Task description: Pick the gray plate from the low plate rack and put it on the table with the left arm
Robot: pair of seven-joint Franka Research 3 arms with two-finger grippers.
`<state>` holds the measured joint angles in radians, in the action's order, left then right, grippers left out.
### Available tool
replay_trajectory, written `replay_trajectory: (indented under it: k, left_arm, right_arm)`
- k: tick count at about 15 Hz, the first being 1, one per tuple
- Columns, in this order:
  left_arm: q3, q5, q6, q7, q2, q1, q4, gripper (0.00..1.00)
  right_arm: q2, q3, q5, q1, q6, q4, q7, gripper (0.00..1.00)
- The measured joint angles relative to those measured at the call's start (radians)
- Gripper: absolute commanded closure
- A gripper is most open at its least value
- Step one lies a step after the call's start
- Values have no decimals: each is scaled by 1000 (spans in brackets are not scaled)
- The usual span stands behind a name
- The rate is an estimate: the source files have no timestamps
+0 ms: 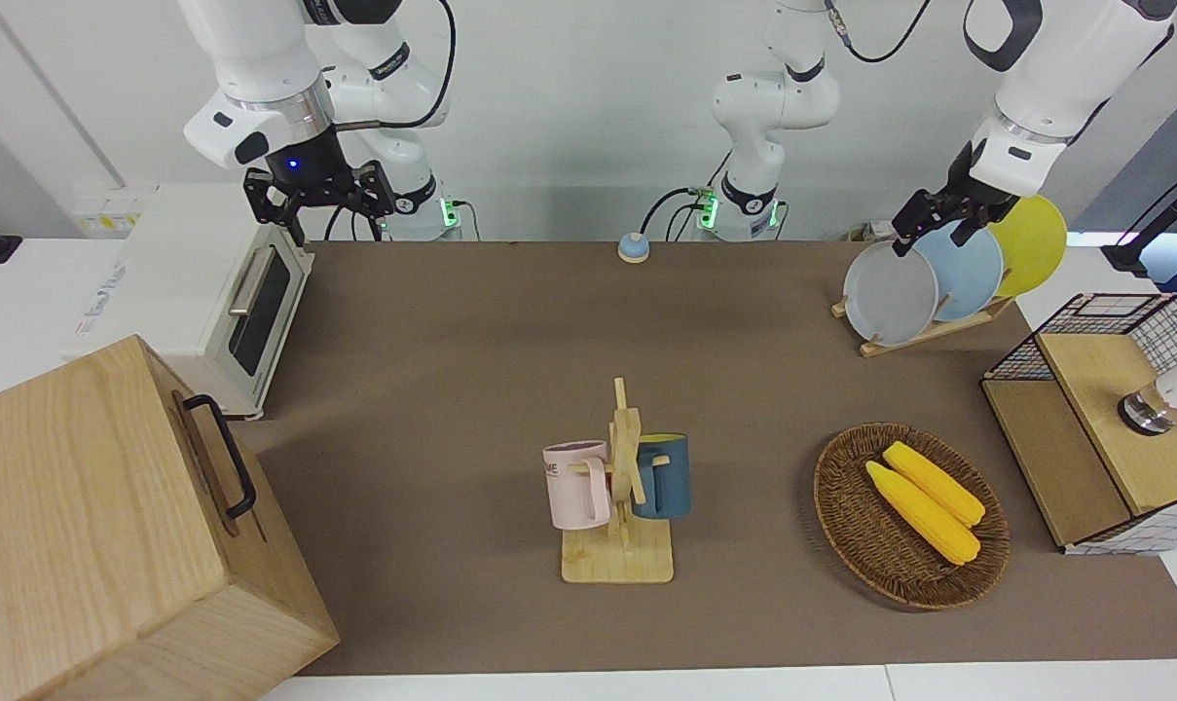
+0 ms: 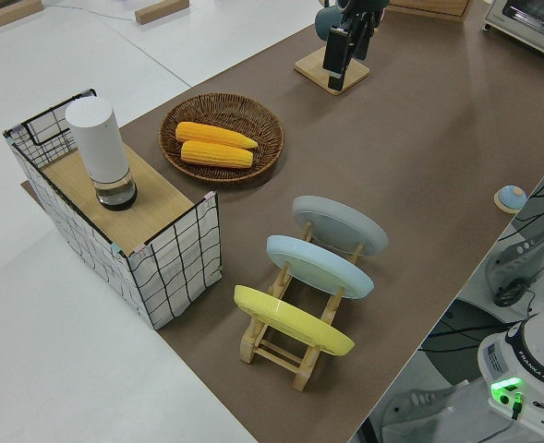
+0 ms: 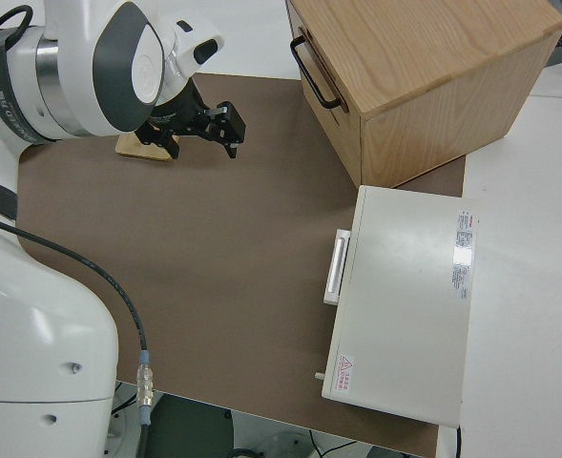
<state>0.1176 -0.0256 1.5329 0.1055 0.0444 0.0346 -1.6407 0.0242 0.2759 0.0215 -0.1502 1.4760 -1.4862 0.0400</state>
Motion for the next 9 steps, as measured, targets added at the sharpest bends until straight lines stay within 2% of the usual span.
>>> replay_trajectory:
  k: [4, 9]
  left_arm:
    - [-6, 0, -4, 56, -6, 1, -1, 11]
    - [-13, 23, -7, 64, -17, 1, -1, 11]
  right_arm:
    - [0, 0, 0, 0, 0, 0, 0, 17]
    - [0, 0, 0, 0, 0, 0, 0, 17]
